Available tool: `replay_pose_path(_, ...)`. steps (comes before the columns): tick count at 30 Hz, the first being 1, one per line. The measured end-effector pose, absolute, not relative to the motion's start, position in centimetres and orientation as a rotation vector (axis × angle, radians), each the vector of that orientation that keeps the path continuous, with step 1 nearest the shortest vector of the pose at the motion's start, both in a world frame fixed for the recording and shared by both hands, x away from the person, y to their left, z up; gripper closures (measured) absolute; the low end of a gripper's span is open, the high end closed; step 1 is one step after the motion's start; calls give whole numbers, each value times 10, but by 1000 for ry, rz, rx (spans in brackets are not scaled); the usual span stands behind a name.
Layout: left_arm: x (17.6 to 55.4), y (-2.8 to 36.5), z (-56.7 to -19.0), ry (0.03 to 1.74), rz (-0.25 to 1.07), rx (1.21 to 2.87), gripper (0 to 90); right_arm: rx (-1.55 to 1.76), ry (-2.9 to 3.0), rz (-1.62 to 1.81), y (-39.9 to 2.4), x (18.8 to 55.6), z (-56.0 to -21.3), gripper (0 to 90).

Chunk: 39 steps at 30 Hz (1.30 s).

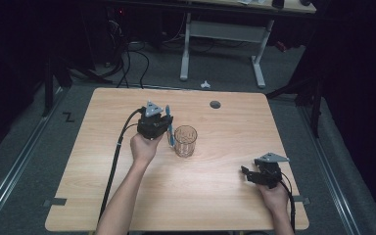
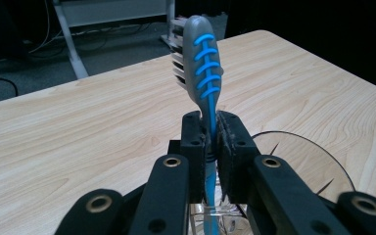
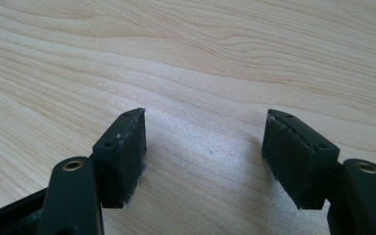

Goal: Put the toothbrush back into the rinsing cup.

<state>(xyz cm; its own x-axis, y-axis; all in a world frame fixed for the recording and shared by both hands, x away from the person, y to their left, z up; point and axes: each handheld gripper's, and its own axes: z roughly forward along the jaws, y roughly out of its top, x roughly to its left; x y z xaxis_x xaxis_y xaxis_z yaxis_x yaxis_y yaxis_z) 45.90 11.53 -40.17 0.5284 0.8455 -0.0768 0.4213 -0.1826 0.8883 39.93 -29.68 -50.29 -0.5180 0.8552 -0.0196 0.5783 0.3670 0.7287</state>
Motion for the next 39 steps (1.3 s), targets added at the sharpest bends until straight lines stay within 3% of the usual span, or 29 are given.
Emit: replay_pose_path(39,450,119,-405,1013,588,1765,830,1248,2237,953,-297,399,-503,335)
